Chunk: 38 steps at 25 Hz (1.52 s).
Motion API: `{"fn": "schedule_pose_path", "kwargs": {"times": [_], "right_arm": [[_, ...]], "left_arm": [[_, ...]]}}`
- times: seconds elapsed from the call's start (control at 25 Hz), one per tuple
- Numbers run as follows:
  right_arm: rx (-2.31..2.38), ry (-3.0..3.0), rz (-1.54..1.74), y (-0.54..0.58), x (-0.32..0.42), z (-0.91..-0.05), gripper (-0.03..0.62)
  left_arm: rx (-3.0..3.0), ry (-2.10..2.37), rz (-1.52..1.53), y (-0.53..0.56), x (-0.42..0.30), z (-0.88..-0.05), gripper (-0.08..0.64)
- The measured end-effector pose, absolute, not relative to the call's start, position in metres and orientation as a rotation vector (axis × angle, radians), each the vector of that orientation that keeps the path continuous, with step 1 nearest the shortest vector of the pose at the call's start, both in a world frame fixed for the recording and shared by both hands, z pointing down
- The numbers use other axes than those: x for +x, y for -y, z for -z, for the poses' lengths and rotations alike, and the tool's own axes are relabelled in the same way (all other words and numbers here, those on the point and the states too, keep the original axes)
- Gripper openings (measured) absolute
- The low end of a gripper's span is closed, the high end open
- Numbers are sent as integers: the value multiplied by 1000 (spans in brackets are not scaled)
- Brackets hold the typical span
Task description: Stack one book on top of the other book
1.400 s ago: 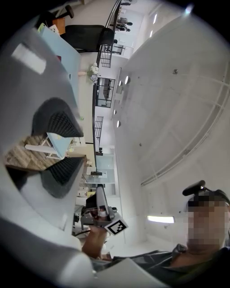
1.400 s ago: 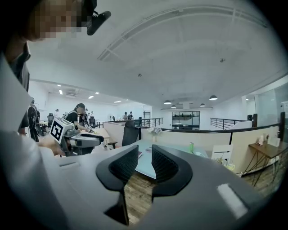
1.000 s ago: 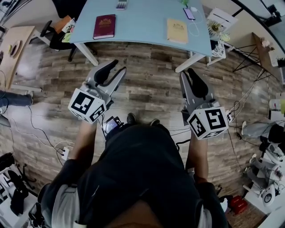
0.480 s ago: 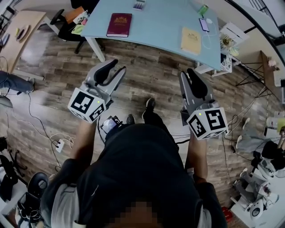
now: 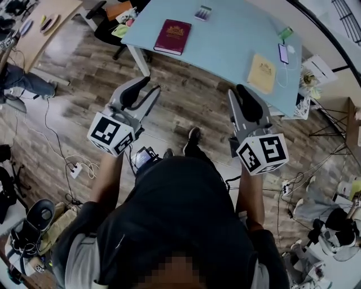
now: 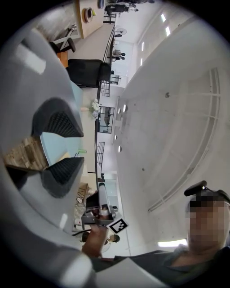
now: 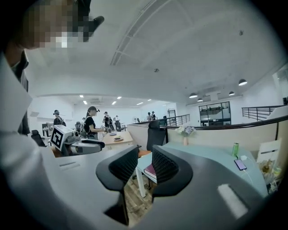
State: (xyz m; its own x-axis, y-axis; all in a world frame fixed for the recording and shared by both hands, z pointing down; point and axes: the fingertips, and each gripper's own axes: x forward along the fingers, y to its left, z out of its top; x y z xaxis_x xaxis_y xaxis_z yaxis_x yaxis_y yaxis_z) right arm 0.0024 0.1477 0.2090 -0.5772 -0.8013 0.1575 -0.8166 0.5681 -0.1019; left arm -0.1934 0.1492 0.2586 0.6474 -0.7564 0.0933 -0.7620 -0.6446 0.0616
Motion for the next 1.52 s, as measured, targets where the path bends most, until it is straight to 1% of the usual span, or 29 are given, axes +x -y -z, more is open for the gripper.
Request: {"fn": "schedule_pose_path", "kwargs": {"times": [0.88, 1.36, 1.52], "right_arm": [[934, 2913, -295, 4, -12, -225, 77], [942, 2907, -377, 47, 6, -240, 77], [1002, 2878, -378, 62, 6, -244, 77]], "left_arm": [[2510, 1718, -166, -69, -198, -257, 192], [2480, 1663, -239, -24, -172, -259, 192], [2517, 1606, -237, 2, -176, -269, 192]]}}
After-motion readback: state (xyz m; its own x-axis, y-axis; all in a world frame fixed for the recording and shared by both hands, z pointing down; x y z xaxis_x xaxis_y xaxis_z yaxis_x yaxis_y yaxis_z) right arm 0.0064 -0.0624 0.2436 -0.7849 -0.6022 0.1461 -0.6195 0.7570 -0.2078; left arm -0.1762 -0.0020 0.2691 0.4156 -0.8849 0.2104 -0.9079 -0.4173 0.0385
